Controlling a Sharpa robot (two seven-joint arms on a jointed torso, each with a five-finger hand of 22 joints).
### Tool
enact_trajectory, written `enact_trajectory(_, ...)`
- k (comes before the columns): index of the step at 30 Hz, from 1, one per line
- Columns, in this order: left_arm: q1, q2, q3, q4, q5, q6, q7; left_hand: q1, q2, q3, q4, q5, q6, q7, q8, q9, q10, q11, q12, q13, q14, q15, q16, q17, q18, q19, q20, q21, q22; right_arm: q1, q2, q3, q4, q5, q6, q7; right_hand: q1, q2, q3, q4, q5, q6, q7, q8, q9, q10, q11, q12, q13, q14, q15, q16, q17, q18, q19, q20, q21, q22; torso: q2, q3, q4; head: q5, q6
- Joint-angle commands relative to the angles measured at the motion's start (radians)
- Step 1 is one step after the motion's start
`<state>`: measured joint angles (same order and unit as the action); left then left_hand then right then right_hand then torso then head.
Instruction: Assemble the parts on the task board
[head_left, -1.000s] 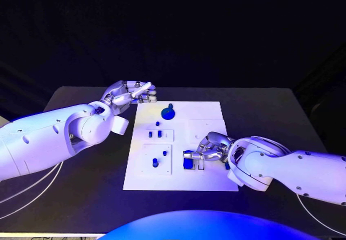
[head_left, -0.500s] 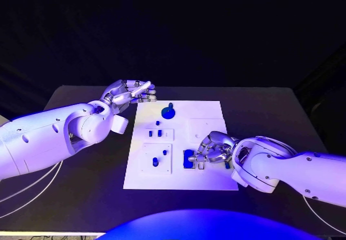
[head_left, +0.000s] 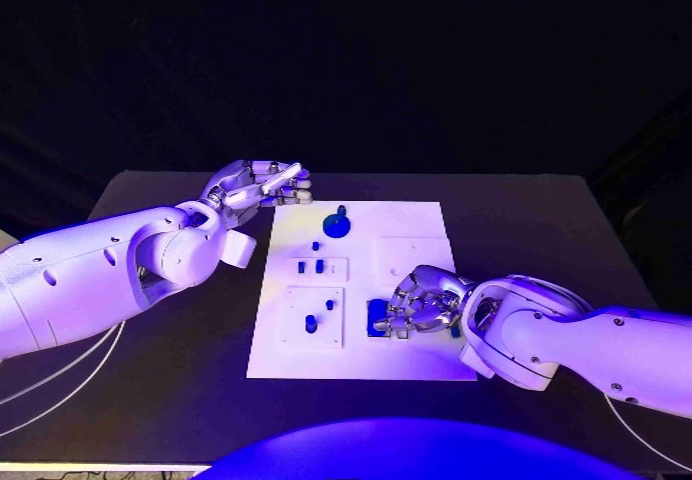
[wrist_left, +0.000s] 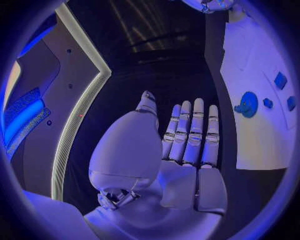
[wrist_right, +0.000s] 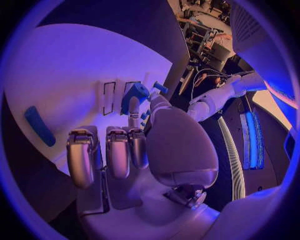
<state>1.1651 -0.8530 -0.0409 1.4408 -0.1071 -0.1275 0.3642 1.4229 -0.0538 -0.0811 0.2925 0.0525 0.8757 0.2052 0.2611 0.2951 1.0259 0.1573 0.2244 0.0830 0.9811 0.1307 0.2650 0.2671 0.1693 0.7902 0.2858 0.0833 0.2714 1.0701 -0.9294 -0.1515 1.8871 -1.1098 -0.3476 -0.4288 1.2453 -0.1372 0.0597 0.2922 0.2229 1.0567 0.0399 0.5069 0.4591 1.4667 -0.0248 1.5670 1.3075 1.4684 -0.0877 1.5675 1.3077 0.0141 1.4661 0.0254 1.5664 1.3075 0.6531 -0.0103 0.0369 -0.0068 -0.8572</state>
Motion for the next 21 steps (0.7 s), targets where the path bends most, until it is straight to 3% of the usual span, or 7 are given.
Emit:
enact_trajectory(1, 0.0, 0.0, 0.001, 0.003, -0.002, 0.005, 0.0, 0.007, 0.002, -0.003, -0.003, -0.004, 0.005, 0.002, 0.002, -0.001, -0.005, 0.004, -0.004, 0.0, 0.006, 0.0, -0.005, 0.002, 0.011, -0.001, 0.001, -0.007, -0.001, -0.003, 0.006, 0.0, -0.005, -0.01, 0.037, -0.01, -0.009, -0.004, 0.005, 0.0, 0.002, 0.003, -0.001, -0.004, -0.001, 0.104, -0.006, 0.004, 0.263, 0.102, -0.003, 0.003, 0.263, -0.014, 0.105, -0.007, 0.004, 0.263, 0.0, -0.0001, 0.0005, 0.001, -0.002)
enact_trajectory(6, 0.0, -0.001, 0.001, 0.003, -0.002, 0.006, -0.001, 0.008, 0.003, -0.003, -0.003, -0.004, 0.005, 0.002, 0.002, -0.001, -0.005, 0.004, -0.003, 0.0, 0.006, 0.0, -0.005, 0.002, 0.011, -0.001, 0.001, -0.007, -0.002, -0.007, 0.016, 0.0, -0.012, -0.027, 0.065, -0.024, 0.025, -0.014, 0.031, -0.006, -0.023, 0.006, -0.005, -0.006, -0.007, 0.104, -0.009, 0.004, 0.263, 0.102, -0.004, 0.003, 0.263, -0.014, 0.105, -0.007, 0.004, 0.263, 0.0, -0.0007, -0.0002, 0.002, -0.003)
enact_trajectory(10, 0.0, -0.002, 0.0, 0.004, -0.001, 0.009, -0.003, 0.009, 0.004, -0.003, -0.003, -0.004, 0.006, 0.002, 0.003, -0.001, -0.005, 0.004, -0.003, 0.0, 0.006, 0.0, -0.005, 0.002, 0.011, -0.001, 0.001, -0.007, -0.002, -0.01, 0.019, 0.0, -0.015, -0.04, 0.048, -0.034, 0.066, -0.025, 0.056, -0.008, -0.038, 0.009, -0.006, -0.009, -0.013, 0.104, -0.01, 0.004, 0.263, 0.102, -0.005, 0.003, 0.263, -0.014, 0.105, -0.008, 0.004, 0.263, 0.0, -0.0002, 0.0002, 0.0, -0.006)
enact_trajectory(15, 0.0, -0.004, 0.0, 0.005, 0.0, 0.011, -0.004, 0.009, 0.005, -0.003, -0.002, -0.004, 0.006, 0.002, 0.003, -0.001, -0.005, 0.004, -0.003, 0.0, 0.007, 0.0, -0.005, 0.002, 0.011, 0.0, 0.001, -0.007, -0.002, -0.012, 0.016, 0.0, -0.022, -0.061, 0.012, -0.057, 0.07, -0.015, 0.07, -0.003, -0.042, 0.013, -0.006, -0.009, -0.015, 0.104, -0.01, 0.004, 0.263, 0.102, -0.006, 0.003, 0.263, -0.014, 0.105, -0.009, 0.004, 0.263, 0.0, -0.0002, -0.0005, -0.003, -0.003)
enact_trajectory(21, 0.0, -0.005, 0.0, 0.005, 0.0, 0.011, -0.006, 0.009, 0.006, -0.003, -0.002, -0.004, 0.006, 0.003, 0.003, -0.001, -0.005, 0.004, -0.003, 0.0, 0.007, 0.0, -0.005, 0.003, 0.012, 0.001, 0.001, -0.007, -0.002, -0.012, 0.011, 0.0, -0.027, -0.069, 0.006, -0.055, 0.057, -0.015, 0.072, 0.0, -0.045, 0.015, -0.005, -0.009, -0.016, 0.104, -0.01, 0.004, 0.263, 0.102, -0.005, 0.003, 0.263, -0.014, 0.105, -0.009, 0.004, 0.263, 0.0, 0.0004, -0.0016, -0.002, 0.0)
